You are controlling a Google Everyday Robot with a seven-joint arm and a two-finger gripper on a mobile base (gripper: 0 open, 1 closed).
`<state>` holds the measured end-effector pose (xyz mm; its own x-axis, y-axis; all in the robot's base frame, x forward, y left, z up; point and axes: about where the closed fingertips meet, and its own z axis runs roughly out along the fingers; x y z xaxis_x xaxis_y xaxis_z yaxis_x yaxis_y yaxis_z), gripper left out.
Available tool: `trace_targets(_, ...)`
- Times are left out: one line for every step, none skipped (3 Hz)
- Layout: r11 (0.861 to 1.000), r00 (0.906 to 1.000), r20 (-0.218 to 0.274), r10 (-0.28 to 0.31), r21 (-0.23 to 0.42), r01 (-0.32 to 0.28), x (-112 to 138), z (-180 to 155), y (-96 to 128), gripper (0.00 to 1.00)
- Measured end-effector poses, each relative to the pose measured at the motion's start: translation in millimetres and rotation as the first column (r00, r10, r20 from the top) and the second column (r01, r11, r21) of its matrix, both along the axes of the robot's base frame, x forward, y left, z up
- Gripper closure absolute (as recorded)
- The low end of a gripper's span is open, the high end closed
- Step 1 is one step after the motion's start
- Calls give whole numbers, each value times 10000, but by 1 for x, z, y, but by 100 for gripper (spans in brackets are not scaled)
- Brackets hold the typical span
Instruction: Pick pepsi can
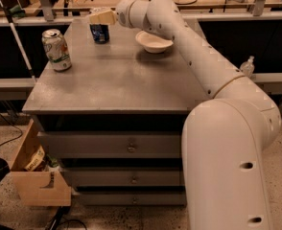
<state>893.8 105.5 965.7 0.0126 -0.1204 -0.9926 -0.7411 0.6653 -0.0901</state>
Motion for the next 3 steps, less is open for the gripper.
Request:
trace_targets(9998,9993,-335,140,129,-136,5,-22,21,0)
trace_targets(9992,9983,-506,305,254,-293,14,-36,37,0)
trace_targets(9987,9981,-521,331,402,-310,26,-42,44,0)
